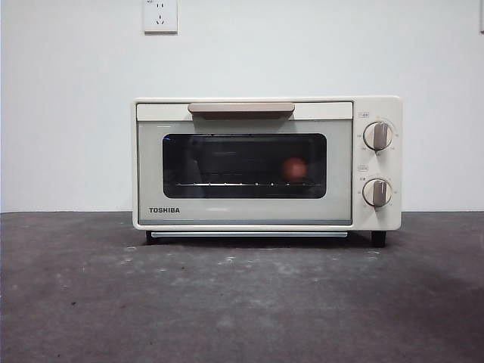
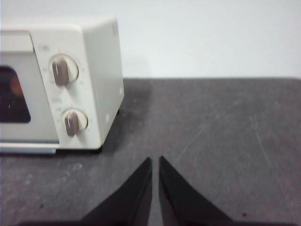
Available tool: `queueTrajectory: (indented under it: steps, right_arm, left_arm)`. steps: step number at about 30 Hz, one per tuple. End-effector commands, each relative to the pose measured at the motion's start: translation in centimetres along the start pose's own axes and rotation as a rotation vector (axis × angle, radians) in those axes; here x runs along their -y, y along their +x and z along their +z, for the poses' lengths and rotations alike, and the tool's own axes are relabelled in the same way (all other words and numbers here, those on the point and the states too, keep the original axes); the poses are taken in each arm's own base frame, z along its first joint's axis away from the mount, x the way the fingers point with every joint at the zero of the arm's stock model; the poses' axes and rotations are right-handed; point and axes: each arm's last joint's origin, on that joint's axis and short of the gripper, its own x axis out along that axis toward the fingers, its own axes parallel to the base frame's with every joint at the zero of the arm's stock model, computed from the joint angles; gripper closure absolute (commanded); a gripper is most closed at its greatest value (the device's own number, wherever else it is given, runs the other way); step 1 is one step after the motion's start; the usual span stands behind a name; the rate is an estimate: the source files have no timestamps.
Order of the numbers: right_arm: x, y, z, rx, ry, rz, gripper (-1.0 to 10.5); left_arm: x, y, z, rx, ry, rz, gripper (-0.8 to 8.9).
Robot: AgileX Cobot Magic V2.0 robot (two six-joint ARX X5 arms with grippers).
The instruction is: Eggoven
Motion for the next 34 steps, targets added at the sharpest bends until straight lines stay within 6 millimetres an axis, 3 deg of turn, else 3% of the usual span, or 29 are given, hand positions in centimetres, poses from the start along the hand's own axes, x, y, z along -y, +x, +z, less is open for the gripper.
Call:
queueTrajectory:
  steps: [1,9,34]
  right_arm:
    - [0.00,-0.08,-0.39,-0.021,0.008,0.001,9.4]
    - [0.02,-0.14,-1.05,-0.088,0.013,-0.002,9.4]
    - [0.01,-0.12,-0.70,-0.052,0.010,0.000,9.4]
  left_arm:
    - [-0.04,0.22,-0.88,-0.023,-0.013,0.002,8.06]
    - [-0.04,0.22,-0.88,-0.023,-0.014,0.002,8.06]
    - [-0.04,0.22,-0.88,-0.023,-0.013,0.002,8.06]
